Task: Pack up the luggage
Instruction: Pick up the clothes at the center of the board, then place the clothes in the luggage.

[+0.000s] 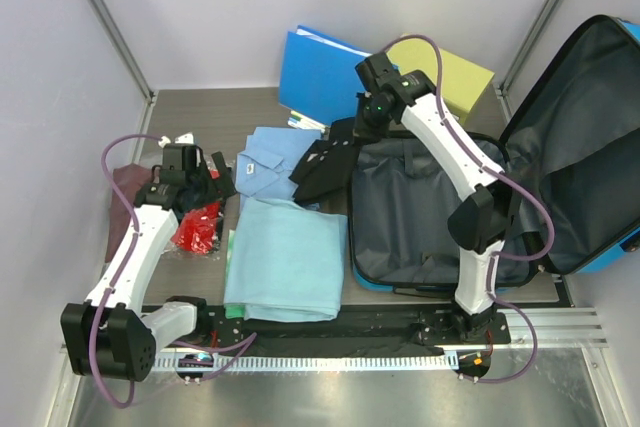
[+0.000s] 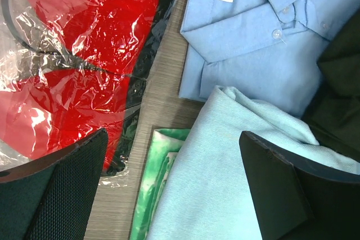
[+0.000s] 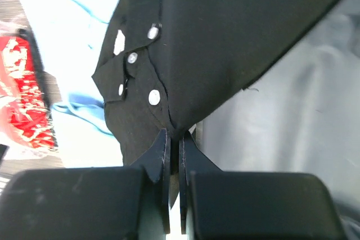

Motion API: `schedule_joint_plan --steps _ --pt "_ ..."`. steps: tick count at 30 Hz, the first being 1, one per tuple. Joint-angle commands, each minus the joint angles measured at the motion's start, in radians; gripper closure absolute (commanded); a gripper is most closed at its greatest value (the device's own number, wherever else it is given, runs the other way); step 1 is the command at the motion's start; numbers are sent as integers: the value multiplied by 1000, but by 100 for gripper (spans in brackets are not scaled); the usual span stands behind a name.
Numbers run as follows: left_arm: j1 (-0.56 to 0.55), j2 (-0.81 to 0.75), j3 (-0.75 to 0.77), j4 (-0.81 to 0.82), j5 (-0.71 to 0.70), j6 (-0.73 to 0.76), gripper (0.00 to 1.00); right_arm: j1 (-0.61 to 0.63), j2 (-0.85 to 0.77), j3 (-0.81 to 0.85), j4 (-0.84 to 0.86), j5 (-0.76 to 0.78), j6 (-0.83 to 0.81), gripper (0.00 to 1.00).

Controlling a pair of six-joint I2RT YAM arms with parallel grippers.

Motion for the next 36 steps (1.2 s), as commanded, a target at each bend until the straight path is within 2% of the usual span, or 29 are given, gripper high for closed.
schedule_joint_plan --steps 1,8,14,25,36 --pt "-3 -3 -8 35 15 8 0 -35 -103 -57 -89 11 -57 99" --pt "-3 -8 -9 34 14 15 0 -110 -237 -261 -99 8 -115 99" --pt "-3 -14 -25 44 15 10 0 -206 -283 -372 -113 1 -246 99" --pt "-2 -23 -31 41 11 13 0 -291 -234 -413 -67 58 -401 99" --pt "-3 -18 -17 41 3 27 0 -341 -168 -507 16 123 -448 99"
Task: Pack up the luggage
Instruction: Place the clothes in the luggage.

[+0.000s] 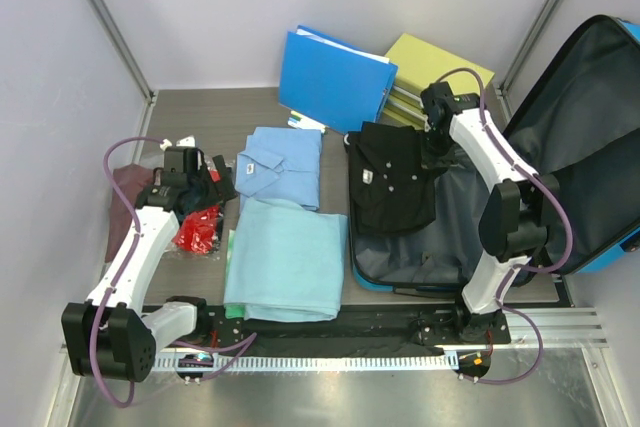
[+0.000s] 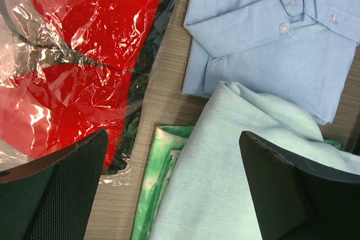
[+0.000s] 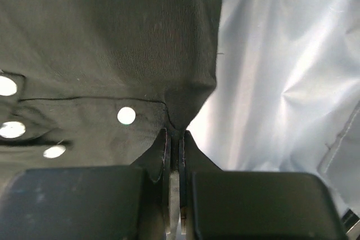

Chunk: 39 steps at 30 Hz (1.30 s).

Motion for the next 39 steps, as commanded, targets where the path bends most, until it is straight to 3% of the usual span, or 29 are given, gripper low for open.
schedule_joint_plan --steps 1,15,17,20,21,24,28,32,39 --pt "-3 -16 11 37 3 22 0 -10 9 -60 52 60 -33 99" --pt "-2 4 31 39 -2 32 0 -10 46 -184 186 85 51 98" --pt "-3 4 32 36 -2 33 0 -10 38 -183 183 109 60 93" --pt "-2 3 31 34 -3 33 0 -11 23 -169 158 155 72 65" --pt "-2 4 31 34 -2 32 0 -10 21 -148 128 170 80 46" --pt "-3 7 35 36 0 24 0 -10 -6 -97 63 244 120 34" --pt "-3 29 57 54 15 -5 0 -8 -89 -16 13 267 146 30" --pt "-3 52 78 67 40 -13 0 16 -169 49 12 159 143 30" --pt "-3 9 34 45 44 4 0 296 -192 54 89 -61 253 30"
